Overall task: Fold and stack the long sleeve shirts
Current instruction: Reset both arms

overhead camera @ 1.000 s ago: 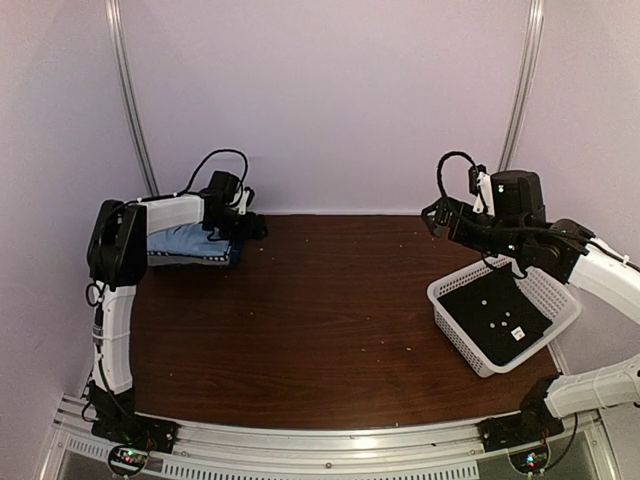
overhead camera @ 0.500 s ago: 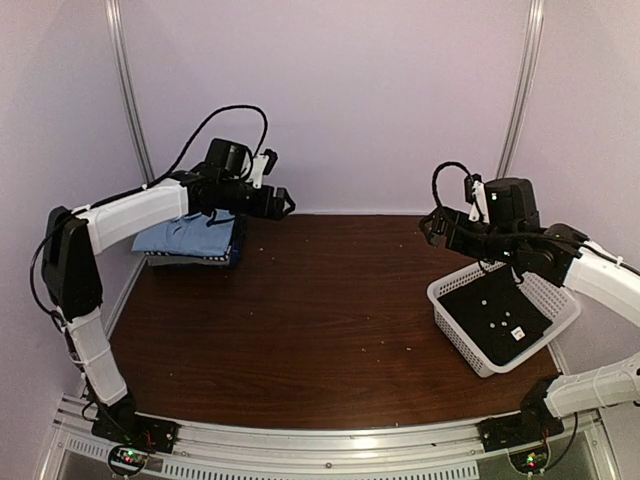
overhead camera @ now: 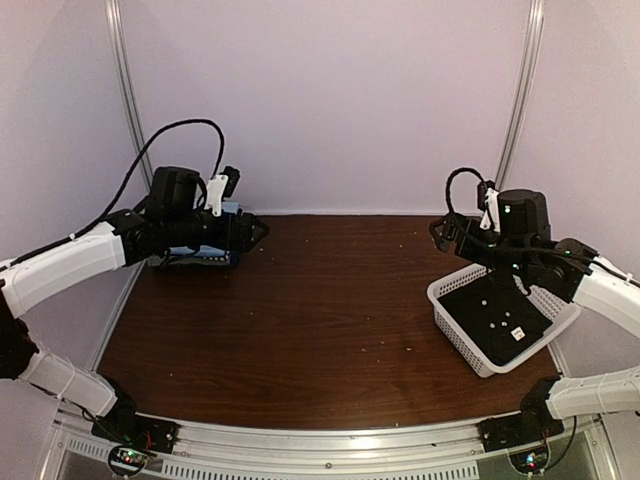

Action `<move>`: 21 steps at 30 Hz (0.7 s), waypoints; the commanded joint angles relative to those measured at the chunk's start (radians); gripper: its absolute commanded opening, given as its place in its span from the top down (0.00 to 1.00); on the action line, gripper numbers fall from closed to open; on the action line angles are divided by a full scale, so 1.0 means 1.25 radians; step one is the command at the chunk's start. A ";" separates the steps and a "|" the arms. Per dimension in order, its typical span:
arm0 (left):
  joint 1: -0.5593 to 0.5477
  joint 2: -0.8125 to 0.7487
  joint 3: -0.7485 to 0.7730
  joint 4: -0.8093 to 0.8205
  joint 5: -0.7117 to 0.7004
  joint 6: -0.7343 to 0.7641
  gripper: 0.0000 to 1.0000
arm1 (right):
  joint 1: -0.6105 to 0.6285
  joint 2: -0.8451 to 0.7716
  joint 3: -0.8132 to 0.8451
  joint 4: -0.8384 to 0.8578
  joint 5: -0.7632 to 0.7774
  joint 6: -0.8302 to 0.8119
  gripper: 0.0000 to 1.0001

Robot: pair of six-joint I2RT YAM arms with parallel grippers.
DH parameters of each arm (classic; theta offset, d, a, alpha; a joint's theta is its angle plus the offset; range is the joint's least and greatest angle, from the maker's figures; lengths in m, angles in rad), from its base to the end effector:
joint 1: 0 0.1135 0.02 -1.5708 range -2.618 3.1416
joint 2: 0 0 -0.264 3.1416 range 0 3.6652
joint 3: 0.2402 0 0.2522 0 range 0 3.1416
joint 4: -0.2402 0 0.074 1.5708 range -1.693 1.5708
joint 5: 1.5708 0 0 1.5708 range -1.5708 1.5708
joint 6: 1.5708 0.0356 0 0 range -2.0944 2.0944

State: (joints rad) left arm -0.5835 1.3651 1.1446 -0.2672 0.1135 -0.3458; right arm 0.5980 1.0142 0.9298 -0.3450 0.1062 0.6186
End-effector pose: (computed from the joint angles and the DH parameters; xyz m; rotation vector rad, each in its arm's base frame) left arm 0.2605 -0.1768 0.3257 0.3243 2.1029 -0.6812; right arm 0.1915 0.1259 0.3312 0.0916 2.0601 0.6662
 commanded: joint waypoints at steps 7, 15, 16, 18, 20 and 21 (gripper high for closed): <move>0.004 -0.099 -0.090 0.083 -0.012 -0.054 0.02 | -0.003 -0.073 -0.043 0.012 0.071 0.015 0.00; 0.004 -0.130 -0.123 0.100 -0.017 -0.076 0.02 | -0.003 -0.088 -0.047 -0.003 0.086 0.018 0.00; 0.004 -0.131 -0.124 0.102 -0.018 -0.078 0.02 | -0.002 -0.090 -0.048 -0.003 0.088 0.017 0.00; 0.004 -0.132 -0.125 0.104 -0.020 -0.080 0.02 | -0.002 -0.092 -0.049 -0.004 0.091 0.016 0.00; 0.004 -0.131 -0.125 0.104 -0.021 -0.080 0.02 | -0.003 -0.092 -0.050 -0.006 0.095 0.016 0.00; 0.004 -0.132 -0.125 0.104 -0.023 -0.080 0.02 | -0.003 -0.091 -0.051 -0.006 0.094 0.016 0.00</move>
State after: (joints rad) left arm -0.5835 1.2182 0.9966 -0.1970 0.1028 -0.4332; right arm 0.5980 0.9165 0.8799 -0.3435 0.1928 0.6353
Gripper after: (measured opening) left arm 0.976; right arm 0.997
